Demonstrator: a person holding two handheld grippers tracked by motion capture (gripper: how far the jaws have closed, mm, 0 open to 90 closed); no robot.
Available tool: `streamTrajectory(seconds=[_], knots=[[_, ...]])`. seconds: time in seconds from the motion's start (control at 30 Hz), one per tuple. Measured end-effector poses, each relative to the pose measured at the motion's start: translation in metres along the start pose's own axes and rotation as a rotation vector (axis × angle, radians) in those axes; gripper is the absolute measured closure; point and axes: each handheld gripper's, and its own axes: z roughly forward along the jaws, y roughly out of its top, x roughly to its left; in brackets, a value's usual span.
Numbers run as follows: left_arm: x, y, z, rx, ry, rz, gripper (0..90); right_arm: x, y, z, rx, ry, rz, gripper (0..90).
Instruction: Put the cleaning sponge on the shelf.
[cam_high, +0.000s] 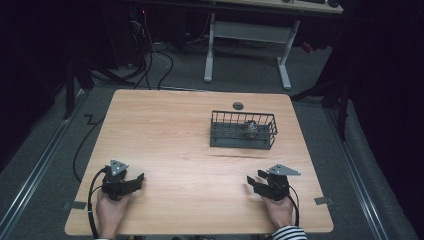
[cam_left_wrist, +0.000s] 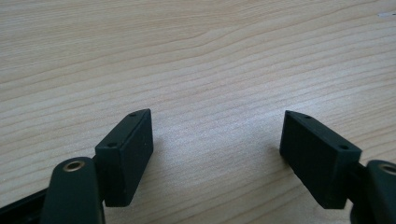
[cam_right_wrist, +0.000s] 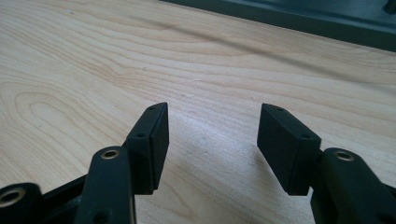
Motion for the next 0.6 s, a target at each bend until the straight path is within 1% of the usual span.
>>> streamTrajectory(seconds=[0.13, 0.43, 0.6], knots=[[0.0000, 0.0000, 0.0000, 0.000, 0.000, 0.000, 26.2, 0.0000, 0.0006, 0.0013, 0.005, -0.015, -0.008, 43.5], [0.0000, 0.0000, 0.0000, 0.000, 0.000, 0.000, 26.3, 0.0020, 0.0027, 0.0067, 0.040, -0.051, -0.033, 42.6], [0.0000, 0.0000, 0.0000, 0.000, 0.000, 0.000, 26.2, 0.0025, 0.0042, 0.0095, 0.059, -0.063, -0.042, 41.9]])
